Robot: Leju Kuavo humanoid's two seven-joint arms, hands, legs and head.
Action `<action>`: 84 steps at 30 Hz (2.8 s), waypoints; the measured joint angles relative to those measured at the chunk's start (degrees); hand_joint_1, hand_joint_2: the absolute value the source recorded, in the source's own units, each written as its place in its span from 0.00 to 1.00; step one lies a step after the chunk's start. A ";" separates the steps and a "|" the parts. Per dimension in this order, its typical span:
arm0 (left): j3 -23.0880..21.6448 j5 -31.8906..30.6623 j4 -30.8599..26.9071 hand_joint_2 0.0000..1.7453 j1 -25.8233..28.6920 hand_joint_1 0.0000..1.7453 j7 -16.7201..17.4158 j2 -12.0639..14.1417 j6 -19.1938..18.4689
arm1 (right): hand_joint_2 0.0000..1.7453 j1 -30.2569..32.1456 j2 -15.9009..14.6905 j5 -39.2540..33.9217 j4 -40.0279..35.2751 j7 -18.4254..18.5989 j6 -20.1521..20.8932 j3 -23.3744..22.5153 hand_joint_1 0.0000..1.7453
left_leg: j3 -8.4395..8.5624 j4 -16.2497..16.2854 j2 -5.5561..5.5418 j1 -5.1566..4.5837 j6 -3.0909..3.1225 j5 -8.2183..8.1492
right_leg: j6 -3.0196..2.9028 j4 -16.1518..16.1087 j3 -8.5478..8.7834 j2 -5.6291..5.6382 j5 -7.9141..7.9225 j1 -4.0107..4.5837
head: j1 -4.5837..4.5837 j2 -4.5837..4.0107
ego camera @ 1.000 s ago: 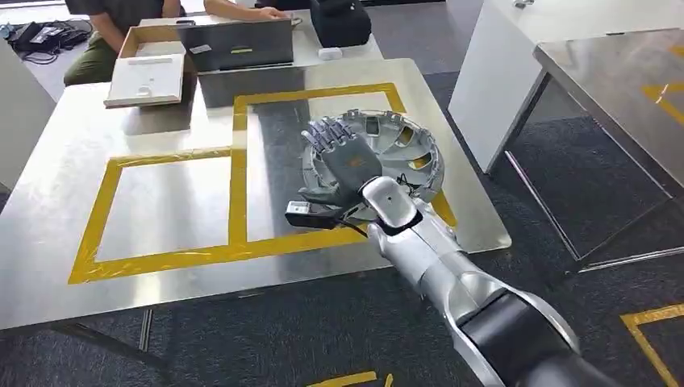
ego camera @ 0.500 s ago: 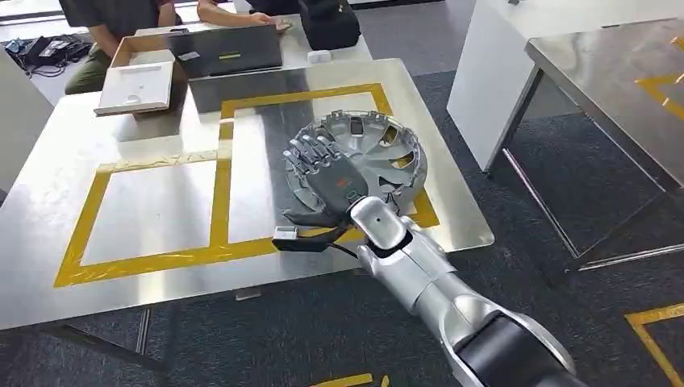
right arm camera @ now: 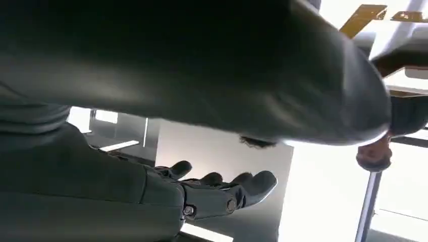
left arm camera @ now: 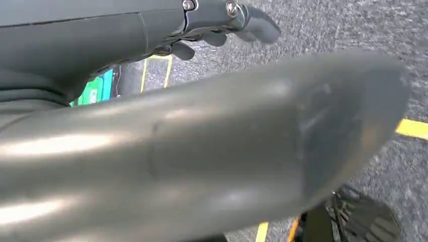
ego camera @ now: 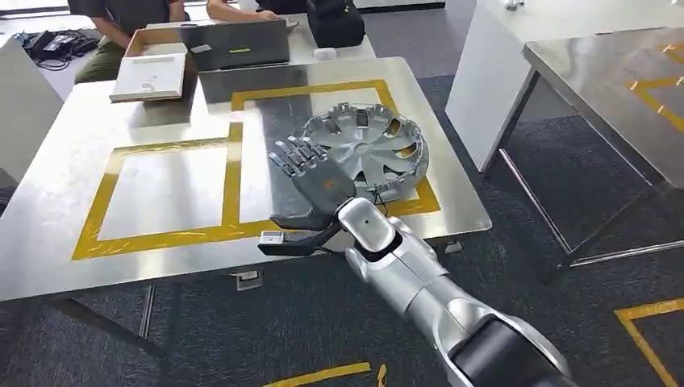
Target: Take the parts from the cabinet and place them on the table.
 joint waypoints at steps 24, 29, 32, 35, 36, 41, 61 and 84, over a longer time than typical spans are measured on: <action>0.02 0.09 -0.04 0.00 0.40 0.00 0.18 0.96 0.55 | 0.00 3.01 1.01 -4.26 0.63 -2.69 -0.96 1.20 0.00 | -1.52 6.02 0.10 0.20 -3.07 0.40 | -2.36 -1.48 0.89 -0.46 0.58 0.08 | 0.00 0.00; 0.02 -0.04 -0.09 0.00 0.13 0.00 0.24 0.96 0.50 | 0.00 3.13 1.31 -4.52 0.94 -2.69 -1.60 1.31 0.00 | 1.08 0.22 -0.27 -0.48 -0.51 -1.75 | -0.41 -1.59 0.23 -0.37 2.74 0.22 | -0.02 0.00; 0.02 -0.04 -0.20 0.00 0.04 0.00 0.24 1.14 0.55 | 0.00 3.28 1.20 -4.61 1.31 -2.69 -1.86 1.36 0.00 | -0.81 0.02 0.24 -0.20 0.77 0.41 | 0.38 3.42 -2.45 -0.40 -4.42 -0.06 | 0.07 0.00; 0.04 -0.04 -0.20 0.00 0.06 0.00 0.24 1.16 0.55 | 0.00 3.45 1.18 -4.63 1.59 -2.67 -1.95 1.38 0.00 | -3.55 0.17 0.30 -0.44 1.02 2.58 | 0.57 15.67 -5.14 -0.38 -11.02 0.05 | 0.09 0.00; 0.04 -0.04 -0.20 0.00 0.09 0.00 0.26 1.16 0.55 | 0.00 3.58 1.16 -4.63 1.75 -2.67 -1.95 1.38 0.00 | -4.42 0.18 0.31 -0.53 1.01 3.19 | 0.39 16.81 -4.53 -0.38 -10.18 0.11 | 0.09 0.00; 0.04 -0.04 -0.22 0.00 -0.01 0.00 0.44 0.92 0.28 | 0.00 3.23 1.20 -4.61 1.81 -2.56 -1.97 1.40 0.00 | -7.19 0.27 0.27 -1.21 0.45 6.02 | -2.67 -1.83 10.32 -0.60 -8.28 1.52 | 0.07 0.00; 0.04 -0.15 -0.24 0.00 -0.11 0.00 0.63 1.03 -0.09 | 0.00 3.46 0.96 -4.92 2.34 -1.75 -1.42 1.49 0.00 | 0.63 0.24 0.23 -0.26 0.51 -0.95 | -0.41 -0.66 -0.92 -0.51 2.27 0.43 | 0.28 0.02; -2.53 4.96 -0.17 1.00 2.62 0.00 0.76 2.14 -2.31 | 1.00 7.60 -0.09 -12.38 2.78 -0.68 0.98 -0.17 0.00 | -6.49 8.63 0.19 0.40 -3.17 0.74 | -3.13 -2.51 7.32 -0.95 -4.03 0.49 | 0.66 0.00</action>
